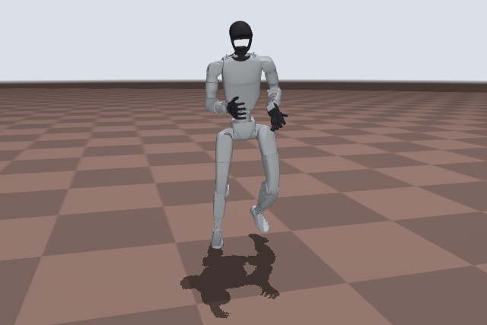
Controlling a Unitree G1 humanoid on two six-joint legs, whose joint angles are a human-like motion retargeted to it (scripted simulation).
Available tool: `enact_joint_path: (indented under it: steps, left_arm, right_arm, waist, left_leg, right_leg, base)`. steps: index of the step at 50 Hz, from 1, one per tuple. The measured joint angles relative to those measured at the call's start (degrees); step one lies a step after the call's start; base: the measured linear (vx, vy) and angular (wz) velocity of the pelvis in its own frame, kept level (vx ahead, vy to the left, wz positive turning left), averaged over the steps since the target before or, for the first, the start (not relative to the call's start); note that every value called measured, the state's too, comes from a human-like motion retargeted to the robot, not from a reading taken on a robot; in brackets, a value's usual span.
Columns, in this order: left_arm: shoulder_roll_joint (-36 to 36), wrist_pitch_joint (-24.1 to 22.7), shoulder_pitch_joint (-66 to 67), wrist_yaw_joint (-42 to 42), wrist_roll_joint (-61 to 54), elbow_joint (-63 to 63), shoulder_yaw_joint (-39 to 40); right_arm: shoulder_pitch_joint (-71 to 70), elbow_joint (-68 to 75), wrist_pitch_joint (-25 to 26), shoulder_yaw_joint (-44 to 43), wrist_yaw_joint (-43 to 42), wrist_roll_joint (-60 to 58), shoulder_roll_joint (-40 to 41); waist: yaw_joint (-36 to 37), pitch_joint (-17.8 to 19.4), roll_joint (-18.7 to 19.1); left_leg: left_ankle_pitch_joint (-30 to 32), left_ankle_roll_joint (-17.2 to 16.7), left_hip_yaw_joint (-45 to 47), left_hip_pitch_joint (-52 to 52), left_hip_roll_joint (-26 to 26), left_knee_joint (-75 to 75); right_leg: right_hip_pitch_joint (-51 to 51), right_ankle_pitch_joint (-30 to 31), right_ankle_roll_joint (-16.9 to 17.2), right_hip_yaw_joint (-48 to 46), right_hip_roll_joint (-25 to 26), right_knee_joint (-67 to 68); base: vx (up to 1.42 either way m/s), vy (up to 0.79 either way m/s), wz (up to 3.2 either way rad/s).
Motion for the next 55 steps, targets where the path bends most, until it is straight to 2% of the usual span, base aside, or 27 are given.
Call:
enact_joint_path:
  steps: [2,6,9,10,11,13,15,17,20,22,25,28,30,33,35,36,38,40,41,42,44,46,48,51,55]
  left_arm:
    - [4.60,-1.47,5.42,-0.14,-6.28,-1.52,4.02]
    - [13.59,-1.86,14.82,-3.63,-3.00,-2.16,16.68]
    - [17.16,-4.04,18.58,-0.61,5.83,-1.54,24.08]
    - [17.81,-4.90,18.77,1.36,9.36,-1.43,25.26]
    - [18.06,-5.18,17.50,2.37,11.65,-1.42,24.96]
    - [17.77,-4.73,13.29,2.73,15.12,-1.33,22.84]
    - [15.92,-2.72,6.68,1.89,18.67,-1.08,18.77]
    - [12.46,-0.98,-2.31,2.59,22.22,-1.40,14.41]
    - [6.74,1.41,-15.41,1.71,25.42,-5.03,11.51]
    - [3.76,2.64,-23.99,-1.43,28.01,-8.13,10.63]
    - [1.43,2.25,-35.53,-6.78,33.49,-12.54,8.95]
    - [1.94,-1.02,-44.92,-10.94,35.38,-15.15,5.88]
    - [2.82,-2.68,-49.72,-13.55,33.72,-15.15,3.81]
    - [4.03,-2.95,-50.52,-16.73,30.04,-13.95,1.14]
    - [4.53,-2.08,-46.49,-18.75,28.62,-12.96,0.47]
    - [5.23,-1.00,-42.29,-19.39,29.22,-12.24,0.85]
    - [7.17,1.70,-31.58,-18.89,32.24,-10.58,2.59]
    - [8.33,4.71,-17.81,-14.01,35.87,-8.60,5.38]
    - [7.98,5.18,-9.47,-10.00,34.79,-8.23,6.72]
    - [7.50,5.78,-2.06,-6.23,33.36,-7.68,8.16]
    - [6.39,6.58,8.71,-0.82,28.89,-6.26,11.65]
    - [7.00,5.02,17.73,0.33,24.23,-6.34,16.54]
    - [8.66,3.02,24.36,-1.28,20.96,-6.90,22.81]
    - [10.79,-0.09,29.85,-0.65,19.63,-6.80,31.84]
    - [13.15,-3.50,31.65,6.23,23.69,-6.56,39.31]
  right_arm:
    - [-8.24,-1.72,-2.03,3.52,-1.26,-0.07,-0.02]
    - [-21.47,-7.02,-5.79,8.68,2.52,-1.37,-3.22]
    - [-23.05,-13.67,-8.07,9.54,7.46,2.05,-5.82]
    - [-21.63,-16.32,-8.76,9.37,9.28,4.23,-6.76]
    - [-18.30,-18.83,-9.40,8.95,11.40,7.36,-7.70]
    - [-9.54,-22.62,-10.31,7.93,16.09,13.85,-9.25]
    - [1.34,-23.01,-9.89,6.42,20.17,16.19,-10.72]
    - [10.72,-20.02,-7.63,3.90,21.33,5.67,-13.96]
    - [23.94,-17.86,-5.59,-1.75,24.35,-11.27,-20.67]
    - [33.62,-18.57,-5.49,-7.87,29.96,-7.62,-23.84]
    - [47.08,-20.00,-5.12,-17.30,34.11,3.63,-27.84]
    - [56.93,-19.28,-6.83,-21.74,31.86,12.39,-30.37]
    - [60.49,-17.48,-6.18,-24.08,32.36,16.29,-31.27]
    - [60.23,-14.60,-2.88,-26.49,33.66,14.27,-30.20]
    - [56.08,-12.34,-1.57,-24.54,32.43,12.01,-27.16]
    - [52.49,-10.86,-1.78,-21.73,30.65,12.00,-25.26]
    - [42.91,-7.40,-2.87,-14.56,25.88,11.41,-21.88]
    - [30.96,-5.40,-3.31,-7.28,20.23,7.60,-19.10]
    - [26.16,-6.35,-3.04,-5.61,18.35,4.35,-17.71]
    - [20.92,-7.33,-2.53,-4.04,16.73,1.33,-16.10]
    - [9.93,-9.74,-1.31,-2.06,14.95,-2.47,-12.31]
    - [1.73,-12.21,-2.18,-1.26,13.74,-1.89,-9.34]
    - [-4.91,-14.08,-4.31,0.62,12.28,1.74,-7.61]
    - [-12.19,-15.39,-7.65,4.87,11.09,7.97,-7.35]
    - [-17.70,-16.31,-8.60,8.76,11.70,11.67,-8.91]
  waist:
    - [6.17,-1.02,-2.60]
    - [16.32,0.01,-4.82]
    - [20.70,2.68,-4.88]
    - [21.21,3.58,-5.02]
    - [20.40,4.62,-5.54]
    - [17.58,7.14,-6.55]
    - [13.94,9.16,-6.82]
    - [9.96,7.22,-7.54]
    - [2.55,3.81,-5.64]
    - [-3.35,2.05,-3.03]
    - [-13.55,1.13,0.92]
    - [-22.45,0.38,2.86]
    - [-26.87,-0.13,3.31]
    - [-28.85,0.34,3.26]
    - [-27.11,1.48,2.85]
    - [-25.63,2.06,2.98]
    - [-22.56,3.21,3.94]
    - [-18.99,3.84,4.72]
    - [-16.51,2.77,4.18]
    - [-13.89,1.99,3.56]
    - [-7.57,1.16,1.77]
    - [0.35,-0.44,-0.74]
    - [8.71,-1.85,-3.33]
    - [19.43,-3.15,-5.71]
    - [27.98,-3.90,-5.12]
  left_leg:
    - [-1.21,-1.05,5.23,-2.87,0.26,-9.92]
    - [-0.52,-6.01,12.25,0.10,2.11,-39.96]
    - [1.61,-10.18,8.32,3.49,2.46,-53.17]
    - [3.98,-11.05,5.73,4.12,2.17,-54.05]
    - [4.43,-10.52,3.49,4.76,1.03,-52.01]
    - [0.65,-8.50,0.13,6.80,-1.39,-46.04]
    - [-4.18,-6.62,-2.73,9.70,-2.73,-41.01]
    - [-5.65,-4.63,-4.88,9.09,-3.33,-38.68]
    - [-5.75,-4.36,-6.85,10.10,-1.44,-38.43]
    - [-4.50,-5.16,-8.60,11.50,0.56,-39.44]
    - [-1.39,-6.78,-11.79,14.66,2.99,-41.70]
    - [2.14,-8.06,-14.56,17.59,3.15,-42.79]
    - [4.23,-8.91,-16.21,19.68,2.48,-42.38]
    - [6.13,-9.35,-16.92,24.14,2.93,-39.11]
    - [6.84,-7.09,-16.40,25.26,3.32,-31.47]
    - [8.06,-5.56,-16.11,23.76,4.03,-24.65]
    - [12.55,-3.79,-16.16,18.96,6.09,-10.33]
    - [16.30,-4.29,-16.94,13.41,6.54,1.57]
    - [15.30,-6.08,-15.72,10.78,6.09,5.84]
    - [13.52,-6.45,-14.63,8.32,5.34,9.06]
    - [7.42,-2.43,-11.90,4.38,3.26,10.16]
    - [3.41,-0.91,-6.52,1.40,2.49,6.76]
    - [1.28,-1.10,-1.34,-0.23,1.47,-1.77]
    - [1.95,-3.52,3.46,0.82,0.14,-23.30]
    - [0.48,-7.86,4.70,4.23,0.87,-50.17]
  right_leg:
    - [1.65,3.66,2.16,2.02,-1.77,-2.73]
    - [7.70,8.23,5.37,6.02,-1.99,-5.65]
    - [16.16,9.05,5.62,6.64,-1.46,-6.39]
    - [19.33,9.57,5.12,6.22,-1.54,-6.54]
    - [22.16,10.71,4.61,5.10,-2.01,-5.88]
    - [26.33,13.91,4.32,2.87,-2.78,-1.53]
    - [25.09,17.55,5.83,2.27,-2.12,10.31]
    - [13.47,16.77,7.46,3.99,-0.89,29.08]
    - [-0.17,9.50,2.90,3.15,1.09,42.68]
    - [-6.74,6.67,0.33,-0.46,1.22,43.54]
    - [-11.42,3.45,0.90,-6.74,0.71,34.61]
    - [-11.67,2.73,4.03,-10.04,-1.30,14.33]
    - [-10.47,2.44,5.75,-9.63,-2.94,-1.24]
    - [-8.31,0.90,7.48,-9.50,-4.26,-12.99]
    - [-5.65,2.87,6.91,-10.89,-4.34,-13.50]
    - [-4.47,1.77,4.95,-10.63,-3.57,-11.44]
    - [-3.69,-3.37,0.11,-8.93,-0.98,-5.05]
    - [-4.38,-9.17,-3.62,-6.40,1.34,2.67]
    - [-5.89,-11.41,-3.61,-5.08,1.07,8.28]
    - [-6.14,-12.69,-3.54,-3.88,0.95,11.04]
    - [-2.09,-11.16,-2.99,-1.81,0.82,6.32]
    - [0.68,-8.09,-2.12,0.89,-0.32,3.55]
    - [3.20,-3.33,-0.84,3.94,-1.75,0.33]
    - [7.16,4.89,1.79,8.03,-2.84,-3.64]
    - [14.46,12.17,4.10,10.85,-1.20,-5.84]
  base:
    - [0.91,0.08,-0.86]
    - [0.96,0.18,-1.07]
    - [1.08,0.29,-0.65]
    - [1.10,0.33,0.40]
    - [1.09,0.33,0.95]
    - [1.07,0.31,1.60]
    - [1.04,0.21,1.61]
    - [0.98,0.08,1.17]
    - [0.94,-0.01,0.71]
    - [0.92,-0.07,0.65]
    - [0.94,-0.14,0.94]
    - [0.97,-0.26,1.01]
    - [1.01,-0.42,0.87]
    - [1.05,-0.53,0.25]
    - [1.04,-0.54,-0.48]
    - [1.02,-0.52,-0.75]
    - [1.00,-0.46,-0.98]
    - [1.03,-0.36,-1.22]
    - [1.09,-0.27,-1.30]
    - [1.07,-0.25,-1.28]
    - [1.03,-0.22,-1.22]
    - [1.07,-0.10,-1.30]
    - [1.08,0.01,-1.37]
    - [1.10,0.13,-1.28]
    - [1.13,0.26,-0.82]
